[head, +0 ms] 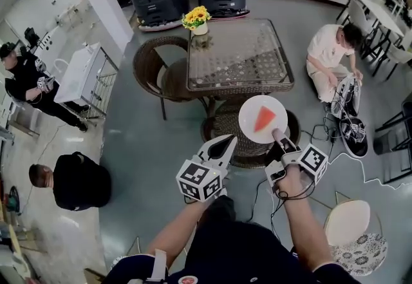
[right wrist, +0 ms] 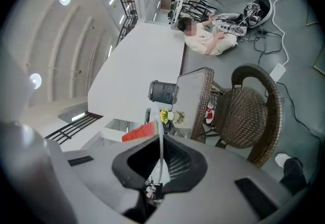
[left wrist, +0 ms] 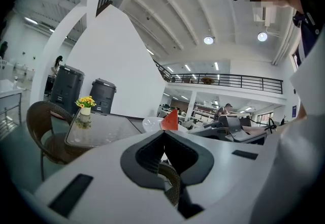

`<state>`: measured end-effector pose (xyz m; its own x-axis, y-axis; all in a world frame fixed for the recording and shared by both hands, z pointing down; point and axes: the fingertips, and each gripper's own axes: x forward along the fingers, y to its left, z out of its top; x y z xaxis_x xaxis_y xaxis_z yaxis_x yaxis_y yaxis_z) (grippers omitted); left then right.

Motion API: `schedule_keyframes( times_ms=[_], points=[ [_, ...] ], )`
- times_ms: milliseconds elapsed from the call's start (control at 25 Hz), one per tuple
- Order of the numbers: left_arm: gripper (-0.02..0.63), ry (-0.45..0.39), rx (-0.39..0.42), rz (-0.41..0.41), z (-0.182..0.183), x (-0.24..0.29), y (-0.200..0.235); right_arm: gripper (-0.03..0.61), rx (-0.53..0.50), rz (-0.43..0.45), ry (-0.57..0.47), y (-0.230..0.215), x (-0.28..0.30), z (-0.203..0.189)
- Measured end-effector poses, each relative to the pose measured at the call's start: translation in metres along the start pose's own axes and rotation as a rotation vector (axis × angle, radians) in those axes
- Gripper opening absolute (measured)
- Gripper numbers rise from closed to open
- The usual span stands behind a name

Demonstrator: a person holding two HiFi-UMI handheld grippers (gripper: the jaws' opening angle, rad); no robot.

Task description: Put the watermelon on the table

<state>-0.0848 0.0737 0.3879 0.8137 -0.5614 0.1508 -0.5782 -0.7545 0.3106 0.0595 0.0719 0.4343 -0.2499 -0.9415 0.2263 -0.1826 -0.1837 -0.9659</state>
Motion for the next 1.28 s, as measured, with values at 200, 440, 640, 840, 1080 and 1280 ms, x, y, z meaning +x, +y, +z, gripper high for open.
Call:
schedule_keyframes(
  times_ms=[200,440,640,840,1080,1280],
  points=[
    [0.005,0.022,-0.040,-0.051,0.008,0.014,0.046,0.012,-0.015,-0.035,-0.055,0.009,0.035,0.004],
    [0.005,0.036,-0.062,-0.107,0.015,0.034,0.081,0.012,-0.023,-0.052,-0.122,0.020,0.061,0.017],
    [0.005,0.039,-0.063,-0.130,0.016,0.047,0.091,0.012,-0.025,-0.062,-0.158,0.020,0.066,0.032],
    [0.005,0.039,-0.068,-0.122,0.020,0.062,0.103,0.012,-0.020,-0.071,-0.164,0.016,0.083,0.047],
    [0.005,0.040,-0.050,-0.094,0.027,0.087,0.123,0.012,-0.002,-0.065,-0.142,0.011,0.119,0.066],
    [0.005,0.066,-0.053,-0.064,0.028,0.120,0.141,0.012,0.000,-0.075,-0.117,-0.001,0.160,0.093]
  ],
)
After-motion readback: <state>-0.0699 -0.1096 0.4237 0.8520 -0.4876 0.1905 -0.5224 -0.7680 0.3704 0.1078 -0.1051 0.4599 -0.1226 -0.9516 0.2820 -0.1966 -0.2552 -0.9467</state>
